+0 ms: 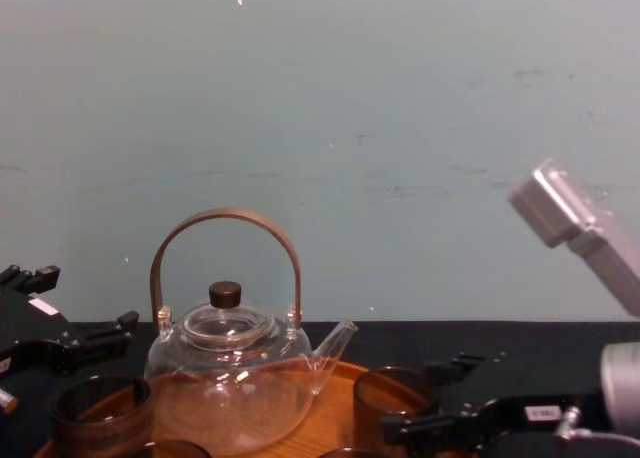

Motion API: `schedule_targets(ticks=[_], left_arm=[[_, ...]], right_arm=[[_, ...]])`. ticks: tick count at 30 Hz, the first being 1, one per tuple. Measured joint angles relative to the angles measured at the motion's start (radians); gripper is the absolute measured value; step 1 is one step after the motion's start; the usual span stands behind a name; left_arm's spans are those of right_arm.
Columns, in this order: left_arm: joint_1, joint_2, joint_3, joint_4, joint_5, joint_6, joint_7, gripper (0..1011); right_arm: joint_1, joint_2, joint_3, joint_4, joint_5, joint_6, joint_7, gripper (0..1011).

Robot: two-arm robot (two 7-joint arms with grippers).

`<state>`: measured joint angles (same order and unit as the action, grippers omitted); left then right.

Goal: Pick up the glass from the table and place it on the tray.

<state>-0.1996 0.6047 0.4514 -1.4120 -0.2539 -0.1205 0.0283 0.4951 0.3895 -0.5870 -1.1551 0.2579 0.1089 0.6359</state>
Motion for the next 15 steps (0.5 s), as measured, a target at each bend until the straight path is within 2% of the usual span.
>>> schedule_targets(ticks=[10,15], left_arm=[[0.0,0.0,0.0,0.0,0.0,0.0,0.0,1001],[0.0,0.0,0.0,0.0,0.0,0.0,0.0,1001]], right_arm=[[-0.073,0.073,0.041,-0.108,0.041,0.018,-0.008,1003],[-0.132,0.14,0.073,-0.195,0.077,0.019,-0.004,1002]])
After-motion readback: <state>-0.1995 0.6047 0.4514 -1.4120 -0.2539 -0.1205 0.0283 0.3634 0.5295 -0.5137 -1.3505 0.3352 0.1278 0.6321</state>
